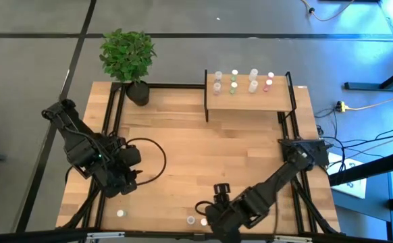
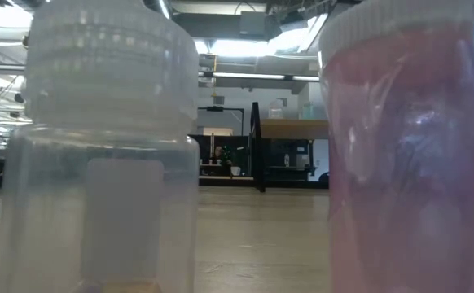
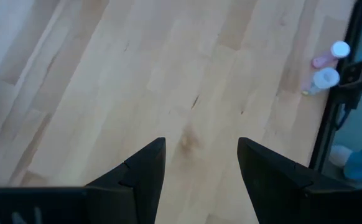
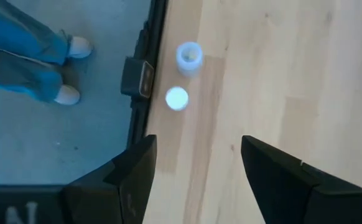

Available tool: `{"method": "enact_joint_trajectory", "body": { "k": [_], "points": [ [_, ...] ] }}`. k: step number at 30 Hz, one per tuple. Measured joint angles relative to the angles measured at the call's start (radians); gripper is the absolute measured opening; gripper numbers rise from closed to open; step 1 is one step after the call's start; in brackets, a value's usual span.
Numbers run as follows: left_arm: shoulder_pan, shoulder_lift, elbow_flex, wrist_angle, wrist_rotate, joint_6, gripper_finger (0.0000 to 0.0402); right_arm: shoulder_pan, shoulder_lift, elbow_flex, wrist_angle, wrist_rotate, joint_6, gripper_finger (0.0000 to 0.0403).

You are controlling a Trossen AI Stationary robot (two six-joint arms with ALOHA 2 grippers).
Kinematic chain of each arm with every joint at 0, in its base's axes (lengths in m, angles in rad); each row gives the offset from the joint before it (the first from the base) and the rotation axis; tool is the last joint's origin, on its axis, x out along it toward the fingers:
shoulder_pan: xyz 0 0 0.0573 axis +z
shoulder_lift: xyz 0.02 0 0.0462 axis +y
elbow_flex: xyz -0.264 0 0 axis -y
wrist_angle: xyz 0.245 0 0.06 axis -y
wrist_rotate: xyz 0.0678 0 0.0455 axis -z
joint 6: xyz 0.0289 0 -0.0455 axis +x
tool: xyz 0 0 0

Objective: Pick and place medicine bottles onto shelf by color
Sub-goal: Put the pink pill bottle aligned with the other pink pill bottles on the shelf

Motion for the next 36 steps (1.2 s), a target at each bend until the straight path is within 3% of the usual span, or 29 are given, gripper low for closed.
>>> {"method": "enact_joint_trajectory", "body": {
  "k": [13,24,36],
  "points": [
    [-0.031,0.0,0.0,0.051,-0.01,0.062,0.0194,-0.029,0.134,0.0,0.145,-0.071,-0.09,0.0236],
    [-0.031,0.0,0.0,0.053,-0.009,0.067,0.0194,-0.035,0.157,0.0,0.206,-0.072,-0.133,0.0236],
    [-0.031,0.0,0.0,0.29,-0.002,0.431,0.0194,-0.034,0.2,0.0,0.215,-0.122,-0.021,0.0236]
  ]
}}
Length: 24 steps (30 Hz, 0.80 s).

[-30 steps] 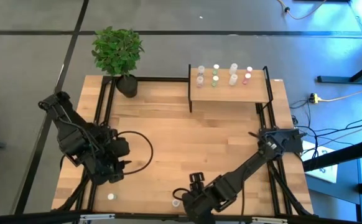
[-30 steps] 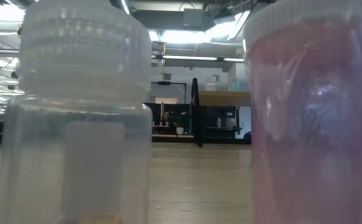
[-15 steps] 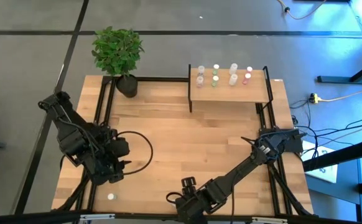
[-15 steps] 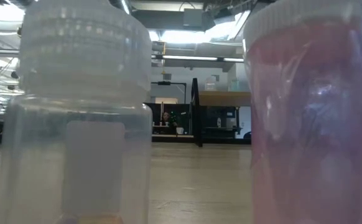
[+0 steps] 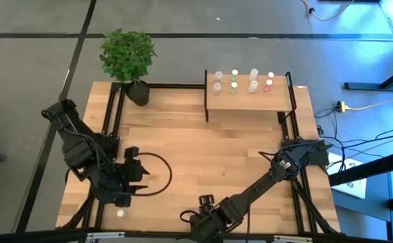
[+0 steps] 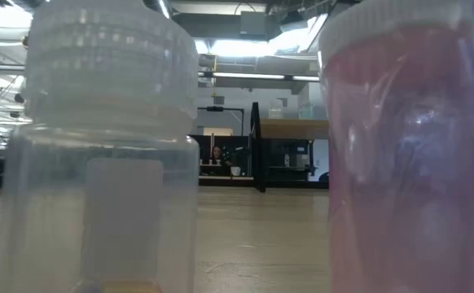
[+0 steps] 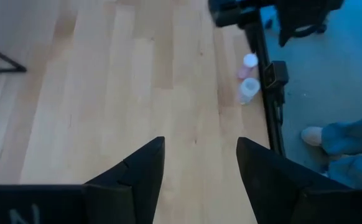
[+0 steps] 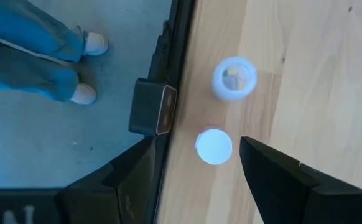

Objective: Pick and place medicine bottles onto shelf by color
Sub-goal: Put the pink pill bottle aligned with the other pink pill bottles on the shelf

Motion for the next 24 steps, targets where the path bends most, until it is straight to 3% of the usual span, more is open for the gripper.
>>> {"method": "enact_joint_trajectory", "body": {
  "k": [11,24],
  "points": [
    [0.0,0.0,0.0,0.016,0.002,0.032,0.0194,0.002,0.007,-0.001,0.003,0.016,0.054,0.0236],
    [-0.013,0.0,0.0,0.016,0.002,0.018,0.0194,0.002,0.012,-0.112,0.075,0.06,0.125,0.0236]
  ]
}}
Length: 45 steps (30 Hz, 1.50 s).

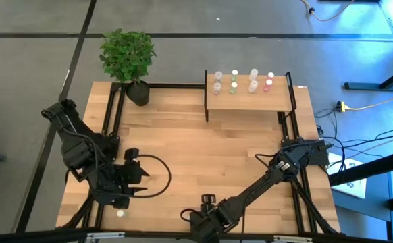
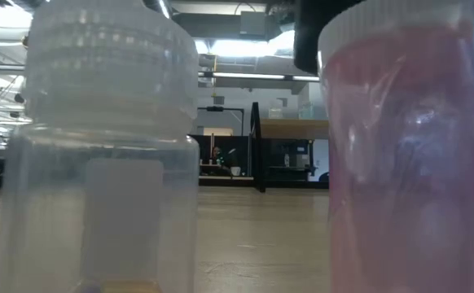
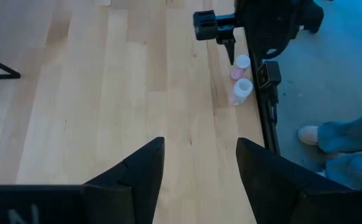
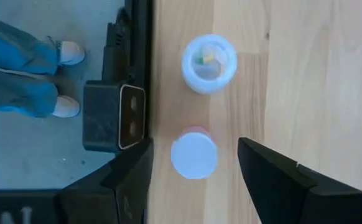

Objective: Pick and place medicine bottles onto shelf by color
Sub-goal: Put the pink pill bottle aligned with the other pink pill bottles on the shelf

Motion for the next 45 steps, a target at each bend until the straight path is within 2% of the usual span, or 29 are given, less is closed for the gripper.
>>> {"method": "enact_joint_trajectory", "body": {
  "k": [7,45],
  "points": [
    [-0.001,0.0,0.0,0.001,0.0,-0.004,0.0194,0.0,0.0,-0.017,0.041,-0.021,0.005,0.0236],
    [-0.008,0.0,0.0,-0.001,0.006,-0.003,0.0194,0.0,0.055,-0.017,0.034,-0.025,-0.023,0.0236]
  ]
}}
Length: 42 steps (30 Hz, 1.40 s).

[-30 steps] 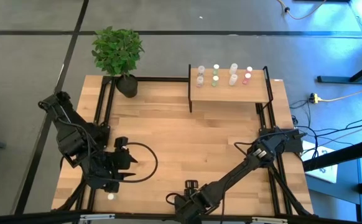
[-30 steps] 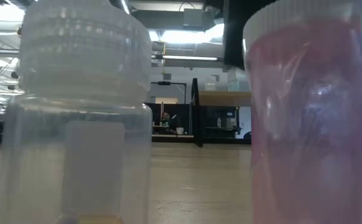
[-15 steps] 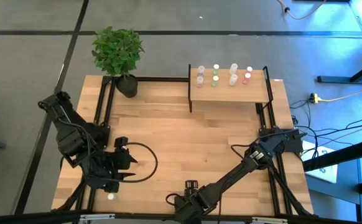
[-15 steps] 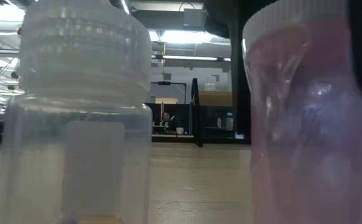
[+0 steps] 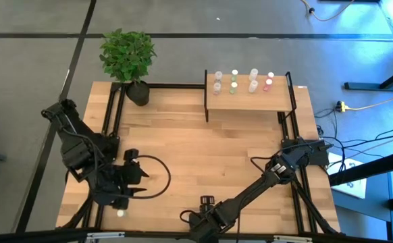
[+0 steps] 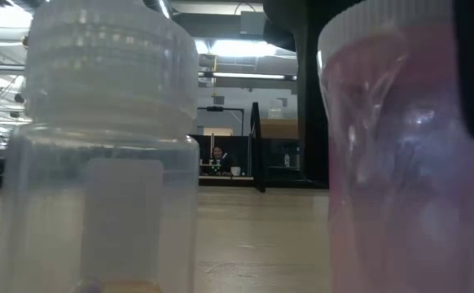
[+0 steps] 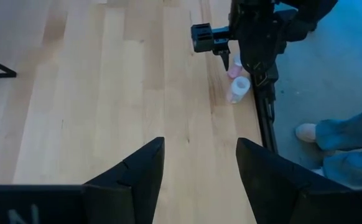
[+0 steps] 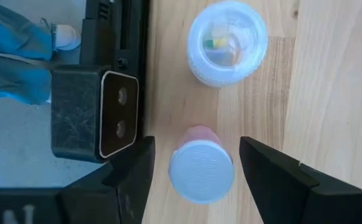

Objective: Pick and place medicine bottles onto shelf by color
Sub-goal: Put the pink pill bottle aligned with the other pink pill bottles on the shelf

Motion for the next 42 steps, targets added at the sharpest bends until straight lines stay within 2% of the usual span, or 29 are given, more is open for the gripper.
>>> {"method": "enact_joint_trajectory", "body": {
  "k": [12,31,42],
  "points": [
    [-0.001,0.0,0.0,0.007,0.023,0.033,0.0194,0.0,0.0,0.0,-0.01,0.011,0.0,0.023],
    [-0.001,0.0,0.0,0.007,0.023,0.035,0.0194,0.0,0.0,0.0,-0.003,0.01,0.0,0.0122],
    [-0.001,0.0,0.0,0.006,0.023,0.059,0.0194,0.0,-0.003,0.0,-0.005,0.008,0.001,0.0123]
  ]
}}
